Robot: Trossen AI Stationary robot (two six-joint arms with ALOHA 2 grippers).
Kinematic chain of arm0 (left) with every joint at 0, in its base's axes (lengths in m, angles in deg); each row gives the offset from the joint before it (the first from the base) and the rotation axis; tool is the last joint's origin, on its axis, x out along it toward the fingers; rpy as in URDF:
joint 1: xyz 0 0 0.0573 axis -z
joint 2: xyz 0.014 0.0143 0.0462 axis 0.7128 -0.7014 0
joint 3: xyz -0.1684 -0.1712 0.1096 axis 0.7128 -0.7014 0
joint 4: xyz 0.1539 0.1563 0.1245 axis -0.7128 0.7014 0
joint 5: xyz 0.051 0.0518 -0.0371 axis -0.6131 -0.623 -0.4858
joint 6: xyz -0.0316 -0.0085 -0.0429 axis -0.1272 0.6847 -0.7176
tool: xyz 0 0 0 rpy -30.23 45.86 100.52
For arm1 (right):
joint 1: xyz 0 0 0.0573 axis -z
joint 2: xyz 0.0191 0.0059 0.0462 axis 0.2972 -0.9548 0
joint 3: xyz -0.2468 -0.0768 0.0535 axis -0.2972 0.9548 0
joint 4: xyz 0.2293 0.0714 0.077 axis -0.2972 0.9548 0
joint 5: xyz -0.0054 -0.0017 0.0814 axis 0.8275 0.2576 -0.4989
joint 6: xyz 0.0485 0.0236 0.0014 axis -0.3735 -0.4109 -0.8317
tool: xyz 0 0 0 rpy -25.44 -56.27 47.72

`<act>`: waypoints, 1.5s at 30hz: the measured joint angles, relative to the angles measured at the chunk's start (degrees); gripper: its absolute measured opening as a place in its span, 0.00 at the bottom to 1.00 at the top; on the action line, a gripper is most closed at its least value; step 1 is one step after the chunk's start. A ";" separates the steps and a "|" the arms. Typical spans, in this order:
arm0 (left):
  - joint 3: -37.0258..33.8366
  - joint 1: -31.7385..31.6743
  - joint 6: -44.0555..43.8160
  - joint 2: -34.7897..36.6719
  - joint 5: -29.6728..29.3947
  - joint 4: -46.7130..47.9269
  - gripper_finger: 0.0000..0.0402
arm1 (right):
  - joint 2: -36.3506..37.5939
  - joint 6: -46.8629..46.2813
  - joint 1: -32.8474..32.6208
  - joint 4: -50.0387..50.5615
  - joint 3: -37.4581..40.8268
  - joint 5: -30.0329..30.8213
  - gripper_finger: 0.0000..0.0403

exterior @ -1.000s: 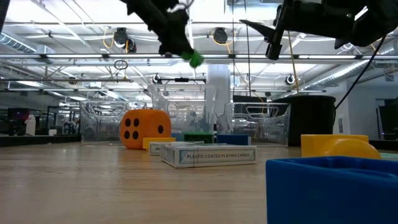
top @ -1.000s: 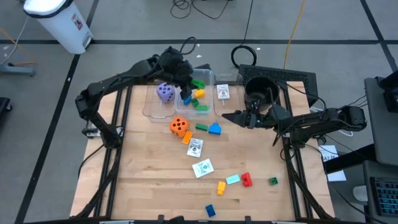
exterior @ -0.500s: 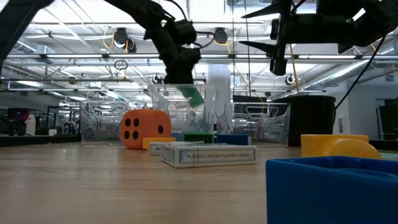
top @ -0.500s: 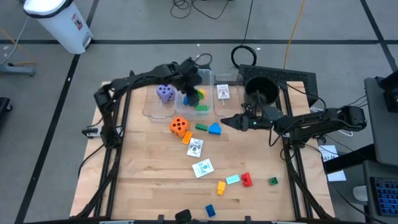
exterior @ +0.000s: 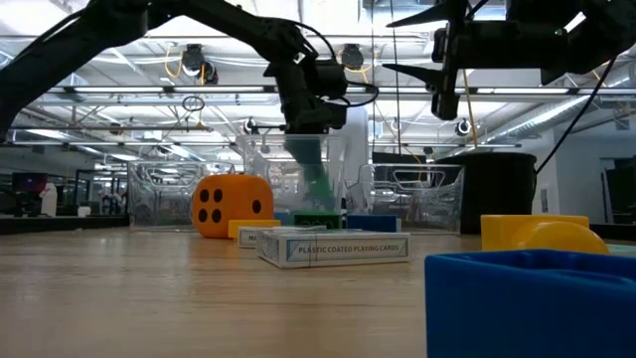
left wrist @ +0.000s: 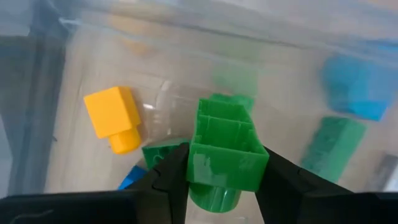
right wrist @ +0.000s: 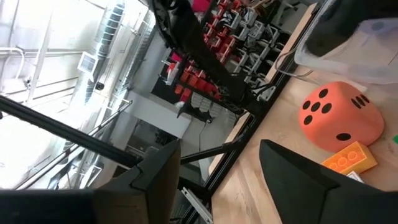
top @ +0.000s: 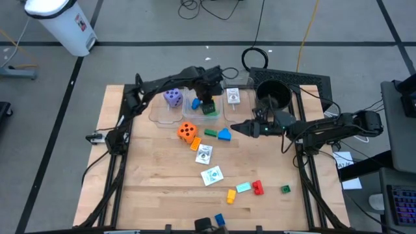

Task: Pick & Place Toys
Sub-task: Put the green two stud game piece into the middle transparent bin, then put the red two stud game piece into the middle transparent bin

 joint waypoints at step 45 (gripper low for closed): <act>-0.02 -1.45 -2.29 10.68 -2.73 -0.25 0.65 | 0.00 2.01 -0.71 -0.04 0.00 3.29 0.52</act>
